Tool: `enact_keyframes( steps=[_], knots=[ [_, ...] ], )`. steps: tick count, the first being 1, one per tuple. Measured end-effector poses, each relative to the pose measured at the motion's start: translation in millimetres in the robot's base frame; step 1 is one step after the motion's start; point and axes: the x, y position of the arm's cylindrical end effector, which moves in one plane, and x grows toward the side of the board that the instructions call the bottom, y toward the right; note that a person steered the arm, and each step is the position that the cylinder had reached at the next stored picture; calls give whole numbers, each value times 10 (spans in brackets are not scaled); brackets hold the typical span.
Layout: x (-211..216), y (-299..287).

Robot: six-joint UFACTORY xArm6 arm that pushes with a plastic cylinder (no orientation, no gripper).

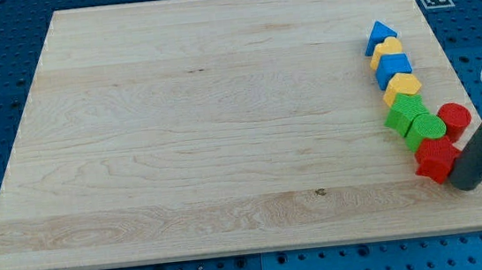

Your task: Move red circle to yellow hexagon

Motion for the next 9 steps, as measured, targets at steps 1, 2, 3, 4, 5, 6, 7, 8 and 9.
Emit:
enact_keyframes(
  steps=[1,2,3,4,5,6,7,8,9],
  knots=[
    [-16,90],
    [-91,385],
    [-128,478],
    [-128,404],
    [-200,257],
    [-287,256],
    [-365,255],
    [-455,230],
    [-594,150]
  ],
)
